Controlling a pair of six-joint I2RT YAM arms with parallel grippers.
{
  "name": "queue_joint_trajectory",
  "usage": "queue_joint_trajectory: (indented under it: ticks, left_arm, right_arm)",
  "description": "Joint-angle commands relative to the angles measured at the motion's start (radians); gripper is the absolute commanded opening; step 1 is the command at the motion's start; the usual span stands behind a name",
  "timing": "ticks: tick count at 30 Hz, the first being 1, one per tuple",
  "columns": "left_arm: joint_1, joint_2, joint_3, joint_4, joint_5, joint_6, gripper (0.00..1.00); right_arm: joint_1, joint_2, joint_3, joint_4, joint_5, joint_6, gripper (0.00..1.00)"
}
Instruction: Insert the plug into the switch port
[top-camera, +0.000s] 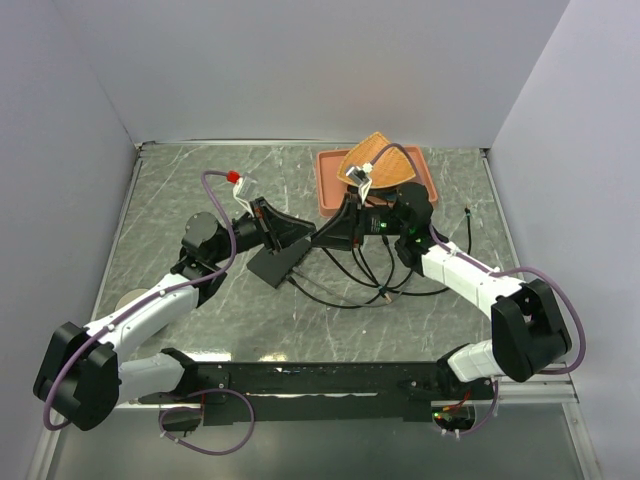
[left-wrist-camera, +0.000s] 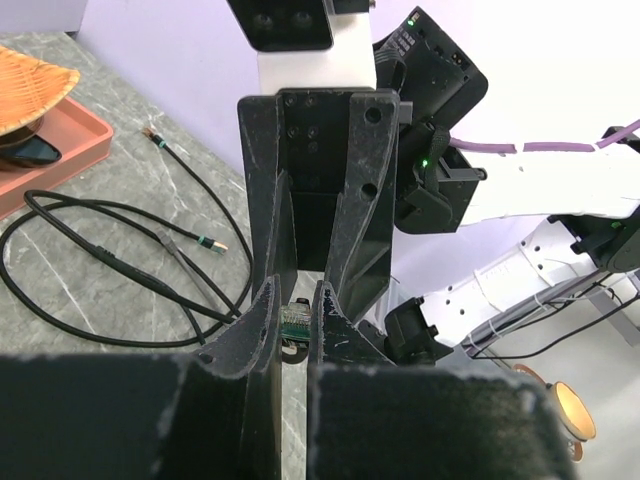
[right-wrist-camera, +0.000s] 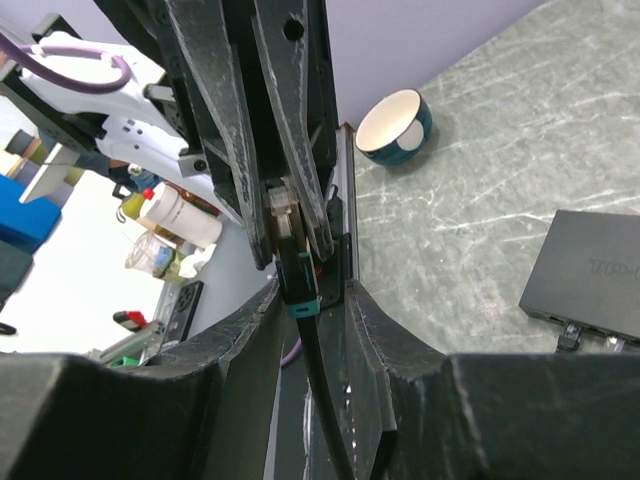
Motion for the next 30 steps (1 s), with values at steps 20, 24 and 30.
queue_joint_trajectory:
  ticks: [20,24,30]
  left_arm:
    - [-0.001,-0.008,0.018,0.020,-0.019,0.017,0.44]
    - [-0.001,-0.066,0.003,-0.070,-0.143,0.029,0.94]
    - [0.001,-0.232,-0.083,-0.144,-0.447,0.040,0.96]
  right_arm:
    - [-0.021,-0.087,0.009,-0.030,0.034,-0.048,0.00]
    - [-0.021,-0.185,0.037,-0.282,0.113,-0.209,0.00]
    - [-0.084,-0.517,0.061,-0.501,0.333,-0.349,0.00]
